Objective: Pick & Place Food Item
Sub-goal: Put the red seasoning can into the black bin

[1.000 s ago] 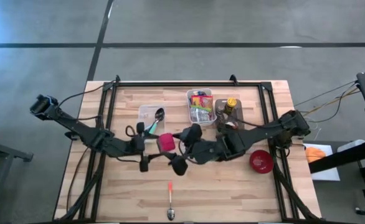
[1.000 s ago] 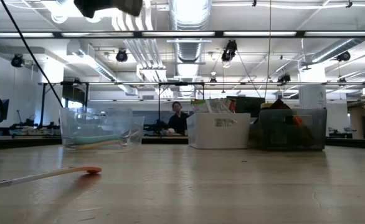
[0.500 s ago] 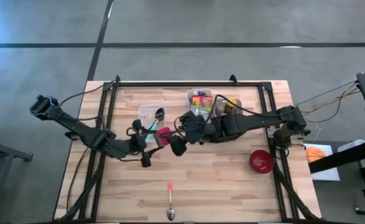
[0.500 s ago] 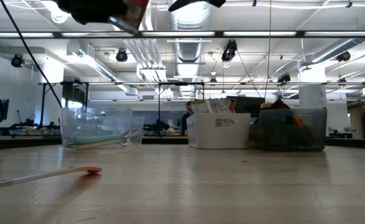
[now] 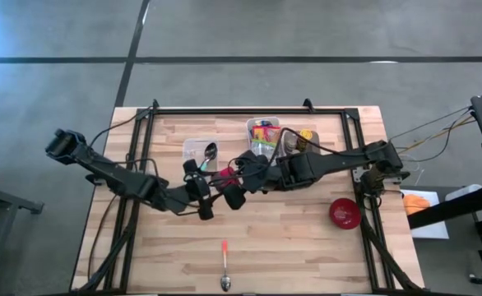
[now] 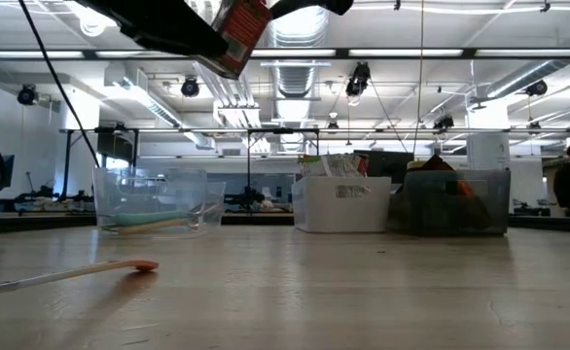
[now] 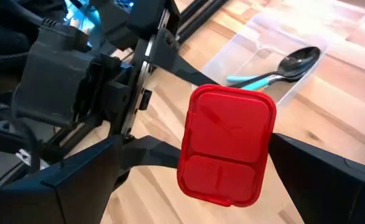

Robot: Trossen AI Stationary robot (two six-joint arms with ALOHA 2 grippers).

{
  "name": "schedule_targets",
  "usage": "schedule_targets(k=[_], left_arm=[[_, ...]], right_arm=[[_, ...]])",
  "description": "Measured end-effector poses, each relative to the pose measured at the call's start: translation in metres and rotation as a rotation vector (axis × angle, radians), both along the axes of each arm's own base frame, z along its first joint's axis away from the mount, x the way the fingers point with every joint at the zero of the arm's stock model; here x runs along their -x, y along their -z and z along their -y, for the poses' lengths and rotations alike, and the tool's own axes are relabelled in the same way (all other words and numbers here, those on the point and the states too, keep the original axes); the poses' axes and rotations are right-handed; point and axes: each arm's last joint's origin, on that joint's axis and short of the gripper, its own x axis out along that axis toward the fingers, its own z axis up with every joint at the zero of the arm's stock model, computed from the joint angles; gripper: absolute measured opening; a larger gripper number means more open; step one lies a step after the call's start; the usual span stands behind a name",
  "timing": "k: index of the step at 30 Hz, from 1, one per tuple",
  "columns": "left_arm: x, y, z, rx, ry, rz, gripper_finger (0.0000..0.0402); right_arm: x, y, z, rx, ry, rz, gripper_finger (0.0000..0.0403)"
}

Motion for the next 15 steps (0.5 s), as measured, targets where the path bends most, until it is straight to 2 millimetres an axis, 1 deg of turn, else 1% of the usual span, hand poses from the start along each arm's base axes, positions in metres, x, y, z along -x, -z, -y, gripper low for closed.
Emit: schedule_targets(k=[3, 7, 11, 13, 15], left_arm=[[-0.002, 0.001, 0.000, 0.001, -0.005, -0.005, 0.0277], [-0.004, -0.005, 0.003, 0.024, 0.016, 0.031, 0.0277], [-0.004, -0.005, 0.003, 0.027, 0.031, 0.022, 0.0277], [-0.004, -0.005, 0.004, 0.034, 0.040, 0.026, 0.0277], [-0.005, -0.004, 0.004, 0.032, 0.043, 0.020, 0.0277]], right_arm=[[-0.002, 0.004, 0.003, 0.003, 0.008, -0.021, 0.0398], [-0.005, 0.012, 0.005, 0.006, 0.017, -0.051, 0.0398], [-0.004, 0.010, 0.006, 0.006, 0.025, -0.041, 0.0395], [-0.004, 0.010, 0.007, 0.018, 0.035, -0.042, 0.0383], [-0.004, 0.011, 0.007, 0.017, 0.034, -0.047, 0.0361]])
